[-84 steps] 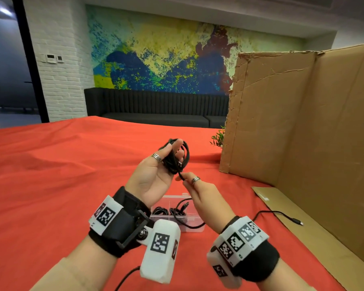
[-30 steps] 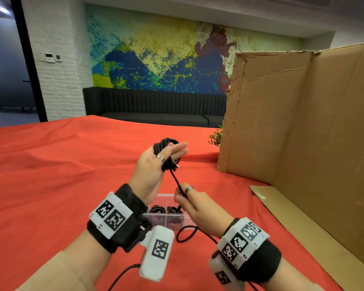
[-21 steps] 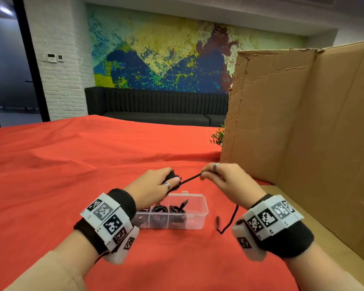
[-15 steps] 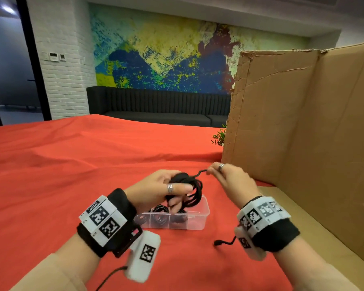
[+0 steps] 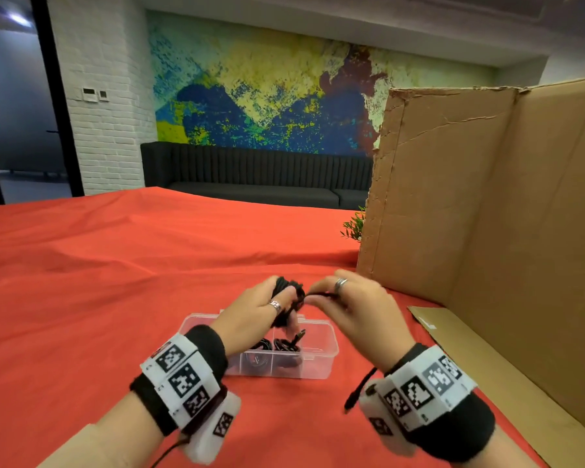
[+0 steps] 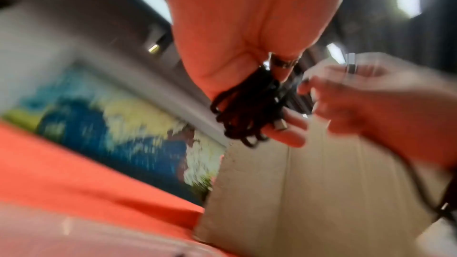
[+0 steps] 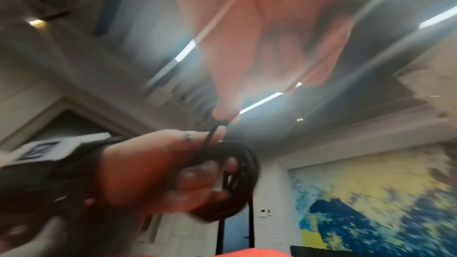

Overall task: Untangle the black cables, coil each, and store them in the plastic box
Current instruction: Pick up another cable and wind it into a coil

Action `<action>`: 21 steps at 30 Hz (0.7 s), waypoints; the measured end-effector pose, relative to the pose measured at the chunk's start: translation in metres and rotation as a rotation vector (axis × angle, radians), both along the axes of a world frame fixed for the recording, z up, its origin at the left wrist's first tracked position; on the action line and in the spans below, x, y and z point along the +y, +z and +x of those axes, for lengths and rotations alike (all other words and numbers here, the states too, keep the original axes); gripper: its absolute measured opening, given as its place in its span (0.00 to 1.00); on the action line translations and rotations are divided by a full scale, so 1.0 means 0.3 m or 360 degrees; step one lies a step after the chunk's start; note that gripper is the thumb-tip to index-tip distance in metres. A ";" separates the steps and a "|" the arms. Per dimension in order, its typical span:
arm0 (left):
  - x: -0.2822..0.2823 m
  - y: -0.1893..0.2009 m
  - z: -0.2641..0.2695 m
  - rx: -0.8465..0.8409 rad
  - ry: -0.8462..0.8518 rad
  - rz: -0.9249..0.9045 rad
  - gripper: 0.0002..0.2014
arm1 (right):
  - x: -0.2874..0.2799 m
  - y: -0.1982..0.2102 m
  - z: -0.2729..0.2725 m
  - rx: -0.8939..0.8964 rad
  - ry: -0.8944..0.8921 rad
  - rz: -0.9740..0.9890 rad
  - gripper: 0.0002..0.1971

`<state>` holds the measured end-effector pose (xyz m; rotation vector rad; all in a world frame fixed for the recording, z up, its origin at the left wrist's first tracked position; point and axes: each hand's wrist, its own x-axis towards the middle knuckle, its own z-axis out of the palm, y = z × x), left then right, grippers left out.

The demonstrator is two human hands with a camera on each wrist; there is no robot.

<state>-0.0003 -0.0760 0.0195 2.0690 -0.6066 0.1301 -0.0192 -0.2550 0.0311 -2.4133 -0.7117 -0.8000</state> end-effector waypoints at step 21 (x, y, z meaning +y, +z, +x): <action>0.016 0.080 0.037 0.0587 -0.0205 -0.1960 0.13 | 0.068 -0.137 -0.052 0.0202 -0.0122 -0.0503 0.10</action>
